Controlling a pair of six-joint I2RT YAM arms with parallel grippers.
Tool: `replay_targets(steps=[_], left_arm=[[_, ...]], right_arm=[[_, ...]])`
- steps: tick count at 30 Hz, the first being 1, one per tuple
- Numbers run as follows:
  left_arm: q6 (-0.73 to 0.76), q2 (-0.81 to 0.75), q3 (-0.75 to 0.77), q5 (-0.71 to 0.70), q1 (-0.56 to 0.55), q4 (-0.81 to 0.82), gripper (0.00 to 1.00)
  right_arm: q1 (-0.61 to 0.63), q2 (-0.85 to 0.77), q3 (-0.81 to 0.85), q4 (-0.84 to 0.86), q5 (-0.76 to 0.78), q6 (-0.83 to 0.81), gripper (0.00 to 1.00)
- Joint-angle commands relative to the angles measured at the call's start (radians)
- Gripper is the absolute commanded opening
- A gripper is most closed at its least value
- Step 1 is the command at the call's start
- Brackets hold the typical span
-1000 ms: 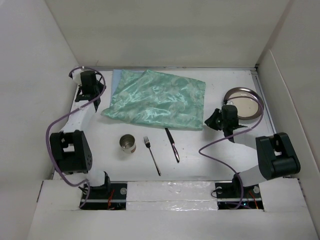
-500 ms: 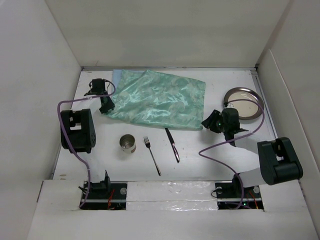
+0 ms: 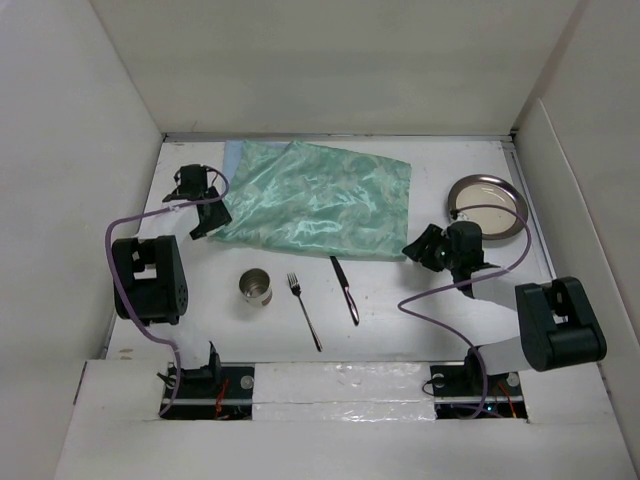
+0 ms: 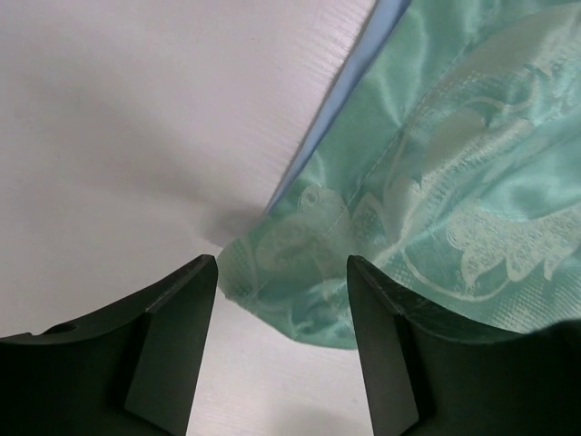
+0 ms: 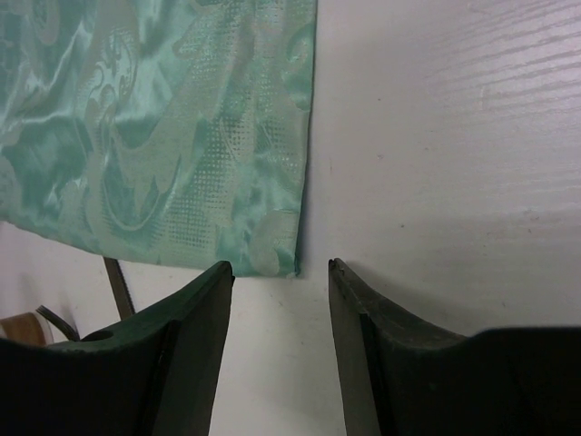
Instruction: Set the dinner table for one person
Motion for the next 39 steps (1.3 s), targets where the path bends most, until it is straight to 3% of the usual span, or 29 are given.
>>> replay_targets(steps=[1, 5, 13, 16, 22, 23, 25, 26, 28, 29, 35, 38, 39], left_arm=[[-0.002, -0.090, -0.030, -0.008, 0.005, -0.015, 0.57], [-0.003, -0.094, -0.043, 0.014, 0.005, -0.017, 0.54], [0.010, -0.025, -0.035, 0.067, 0.051, 0.000, 0.41], [0.010, 0.006, -0.027, 0.110, 0.051, 0.000, 0.41], [0.008, 0.006, -0.046, 0.133, 0.051, 0.006, 0.51], [0.005, 0.006, -0.046, 0.136, 0.051, 0.011, 0.50], [-0.004, 0.021, -0.041, 0.156, 0.051, 0.014, 0.44], [-0.007, 0.028, -0.040, 0.165, 0.051, 0.025, 0.34], [-0.012, 0.044, -0.032, 0.181, 0.051, 0.029, 0.18], [-0.009, 0.052, -0.026, 0.185, 0.051, 0.028, 0.00], [-0.032, -0.009, 0.008, 0.181, 0.051, 0.042, 0.00], [-0.080, -0.099, -0.003, 0.204, 0.051, 0.101, 0.00], [-0.088, -0.130, -0.006, 0.204, 0.051, 0.112, 0.00]], right_arm=[[-0.007, 0.039, -0.009, 0.125, -0.061, 0.031, 0.51], [-0.021, 0.139, -0.001, 0.220, -0.116, 0.083, 0.35], [-0.021, 0.139, -0.004, 0.269, -0.094, 0.099, 0.32], [-0.021, 0.142, -0.002, 0.275, -0.094, 0.102, 0.31], [-0.021, 0.153, 0.005, 0.294, -0.097, 0.107, 0.30], [-0.021, 0.153, 0.007, 0.301, -0.104, 0.108, 0.17], [-0.021, 0.144, 0.010, 0.298, -0.106, 0.111, 0.06], [-0.021, 0.135, 0.013, 0.301, -0.101, 0.114, 0.00], [-0.021, 0.095, 0.017, 0.283, -0.088, 0.111, 0.00], [-0.011, 0.081, 0.037, 0.268, -0.068, 0.096, 0.00], [0.022, -0.023, 0.200, 0.125, -0.005, 0.035, 0.00], [0.035, -0.024, 0.420, -0.016, 0.011, -0.016, 0.00], [0.057, -0.011, 0.565, -0.106, 0.026, -0.033, 0.00]])
